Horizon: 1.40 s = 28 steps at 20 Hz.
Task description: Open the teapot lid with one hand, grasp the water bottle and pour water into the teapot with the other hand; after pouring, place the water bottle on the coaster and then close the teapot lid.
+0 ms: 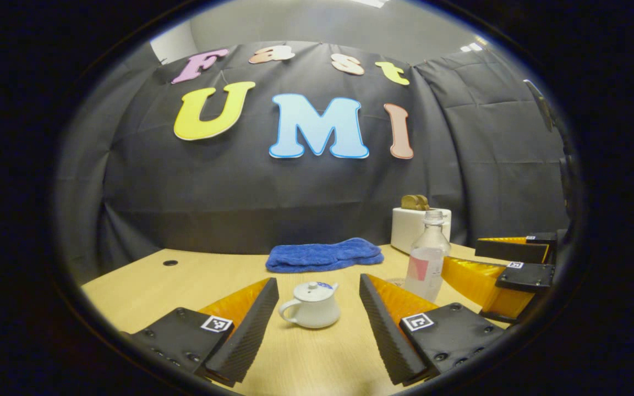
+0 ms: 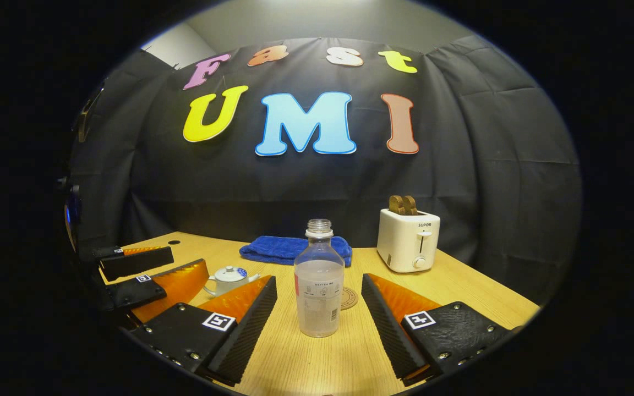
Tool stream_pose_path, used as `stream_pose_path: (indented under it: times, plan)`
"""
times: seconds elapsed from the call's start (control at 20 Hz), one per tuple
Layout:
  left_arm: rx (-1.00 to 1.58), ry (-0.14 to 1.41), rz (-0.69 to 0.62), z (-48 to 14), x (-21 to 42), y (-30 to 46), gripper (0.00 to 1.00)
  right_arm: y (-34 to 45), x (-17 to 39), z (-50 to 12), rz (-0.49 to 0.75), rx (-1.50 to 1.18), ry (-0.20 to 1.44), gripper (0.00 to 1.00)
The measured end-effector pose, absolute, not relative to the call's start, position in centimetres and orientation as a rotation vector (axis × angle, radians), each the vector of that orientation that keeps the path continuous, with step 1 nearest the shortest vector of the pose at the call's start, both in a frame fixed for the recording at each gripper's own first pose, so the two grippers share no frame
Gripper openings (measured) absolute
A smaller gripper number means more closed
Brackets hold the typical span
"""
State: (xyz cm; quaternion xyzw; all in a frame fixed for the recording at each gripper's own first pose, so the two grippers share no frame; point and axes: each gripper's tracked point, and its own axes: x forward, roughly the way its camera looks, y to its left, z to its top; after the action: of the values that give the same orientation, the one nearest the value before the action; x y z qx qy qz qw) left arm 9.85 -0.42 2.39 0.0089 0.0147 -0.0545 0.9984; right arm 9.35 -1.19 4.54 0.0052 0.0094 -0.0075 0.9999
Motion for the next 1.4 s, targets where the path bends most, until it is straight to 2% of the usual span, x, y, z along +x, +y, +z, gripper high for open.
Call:
stream_pose_path:
  times: [0.6, 1.1, 1.4]
  plan:
    - [0.031, 0.04, -0.146, 2.5, 18.4, -0.2, 0.96, -1.3, 15.1, 3.3, -0.026, -0.022, 0.07, 0.96]
    - [0.0, 0.072, -0.132, -0.4, 20.0, 1.5, 0.96, -0.8, 16.4, 1.7, -0.029, -0.07, 0.05, 0.96]
    - [0.008, 0.095, -0.155, -1.2, 20.4, 0.3, 0.96, -1.9, 16.9, 0.3, -0.051, -0.021, 0.108, 0.96]
